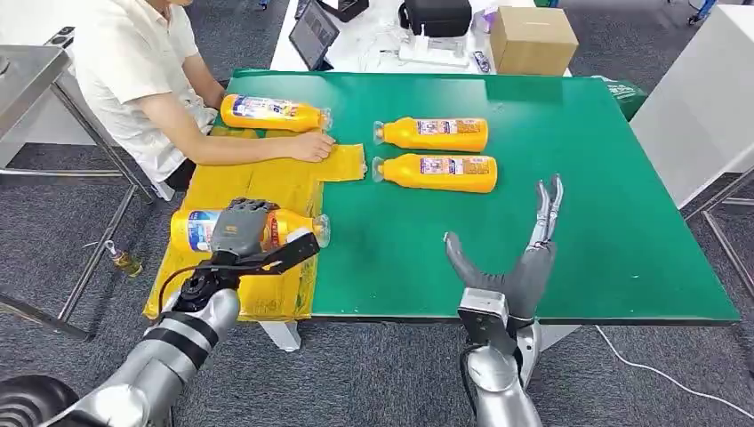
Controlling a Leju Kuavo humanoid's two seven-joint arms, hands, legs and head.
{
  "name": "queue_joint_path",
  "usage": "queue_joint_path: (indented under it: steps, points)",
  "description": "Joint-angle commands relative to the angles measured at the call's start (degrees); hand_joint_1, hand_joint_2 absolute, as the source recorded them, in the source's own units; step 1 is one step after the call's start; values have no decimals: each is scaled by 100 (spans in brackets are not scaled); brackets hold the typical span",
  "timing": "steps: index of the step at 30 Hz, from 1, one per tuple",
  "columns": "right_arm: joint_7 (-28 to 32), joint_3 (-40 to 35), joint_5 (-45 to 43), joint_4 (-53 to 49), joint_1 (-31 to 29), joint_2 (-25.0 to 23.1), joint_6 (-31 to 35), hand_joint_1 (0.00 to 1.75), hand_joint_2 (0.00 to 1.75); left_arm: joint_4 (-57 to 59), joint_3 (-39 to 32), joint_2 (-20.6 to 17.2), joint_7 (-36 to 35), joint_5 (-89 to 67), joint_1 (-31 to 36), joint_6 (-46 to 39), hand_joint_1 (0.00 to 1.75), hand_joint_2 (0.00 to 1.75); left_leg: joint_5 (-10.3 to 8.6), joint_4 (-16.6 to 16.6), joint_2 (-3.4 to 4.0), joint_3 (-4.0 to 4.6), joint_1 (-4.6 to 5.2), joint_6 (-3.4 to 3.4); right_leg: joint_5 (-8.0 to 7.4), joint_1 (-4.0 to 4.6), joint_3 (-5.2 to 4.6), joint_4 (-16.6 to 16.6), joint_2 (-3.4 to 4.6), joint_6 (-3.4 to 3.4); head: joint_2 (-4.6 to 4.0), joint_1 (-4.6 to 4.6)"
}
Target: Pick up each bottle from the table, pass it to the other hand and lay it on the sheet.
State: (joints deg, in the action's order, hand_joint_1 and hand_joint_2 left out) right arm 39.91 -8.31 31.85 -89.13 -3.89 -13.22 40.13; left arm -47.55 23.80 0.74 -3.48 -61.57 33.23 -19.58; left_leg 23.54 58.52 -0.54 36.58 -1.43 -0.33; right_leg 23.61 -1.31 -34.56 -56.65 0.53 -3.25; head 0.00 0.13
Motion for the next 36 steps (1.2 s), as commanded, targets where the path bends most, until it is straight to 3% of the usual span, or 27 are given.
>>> queue_joint_path:
  steps: [1,2,3,4,5,10,16,17,19,21,27,30,32,33,35,36]
  points:
    - [9,-356,-344,739,-240,155,-13,0,175,1778,229,209,-175,-163,915,342,175,175,10,-5,0,-31,-3,10,10,8,35,8,-10,16,0,0]
    - [9,-377,-371,790,-244,167,-13,0,175,1840,184,235,-64,-90,914,400,175,175,6,-5,0,-23,-1,8,6,5,26,8,-8,11,0,0]
    - [9,-382,-407,804,-236,180,-13,0,175,1863,138,267,18,-19,899,420,117,175,9,-5,4,-28,-3,10,7,8,32,9,-5,15,0,-2]
    - [9,-381,-430,844,-233,191,-13,0,175,1879,68,287,176,103,866,466,21,175,5,-4,4,-15,-2,6,3,5,16,7,-2,9,0,0]
    - [9,-390,-480,864,-236,203,-13,0,175,1881,25,300,291,191,851,528,0,175,7,-6,6,-25,-2,9,5,6,25,10,-2,13,0,-2]
    - [9,-452,-678,962,-240,298,-13,0,175,1605,-196,305,1022,814,738,1032,0,175,5,-3,8,-13,-1,8,2,5,14,7,1,10,0,0]
    - [9,-501,-786,1006,-245,306,-13,0,175,1450,-162,256,1101,943,684,1283,0,175,18,-8,13,-50,-3,18,14,12,53,13,-4,29,0,0]
    - [9,-494,-753,1012,-243,307,-13,0,175,1412,-136,232,1086,993,658,1366,0,175,10,-3,9,-22,-2,9,7,7,23,6,-1,16,0,0]
    - [9,-489,-772,1027,-242,309,-13,0,175,1425,-79,209,1070,997,639,1425,0,175,18,-9,15,-50,-2,17,14,12,50,13,-2,27,0,0]
    - [9,-486,-787,1041,-248,306,-13,0,175,1432,-65,205,1067,1008,635,1451,0,175,8,-4,11,-16,-1,7,4,5,16,7,3,11,0,0]
    - [9,-460,-786,1025,-238,315,-13,0,175,1238,-24,206,1152,1049,493,1232,0,175,12,-6,13,-31,1,13,8,5,31,10,2,15,0,0]
    - [9,-475,-829,990,-196,328,-13,0,175,446,-163,286,1498,1374,45,589,0,175,15,-7,12,-37,0,14,11,7,39,11,-1,19,0,0]
    - [9,-567,-841,923,-146,326,-13,0,175,-726,-290,268,1837,1919,-657,260,0,175,13,-7,11,-30,1,12,10,5,31,10,0,16,0,-2]
    - [9,-567,-841,923,-146,326,-13,0,175,-726,-290,268,1837,1919,-657,260,0,175,19,-13,21,-42,3,14,12,4,40,16,9,17,0,-2]
    - [9,-792,-891,961,-145,303,-13,0,175,-2028,-430,251,2241,2813,-1559,-72,0,175,17,-12,23,-33,4,11,10,1,30,13,13,13,0,0]
    - [9,-792,-891,961,-145,303,-13,0,175,-2028,-430,251,2241,2813,-1559,-72,0,175,16,-10,27,-27,5,9,8,-1,21,11,20,10,0,-2]
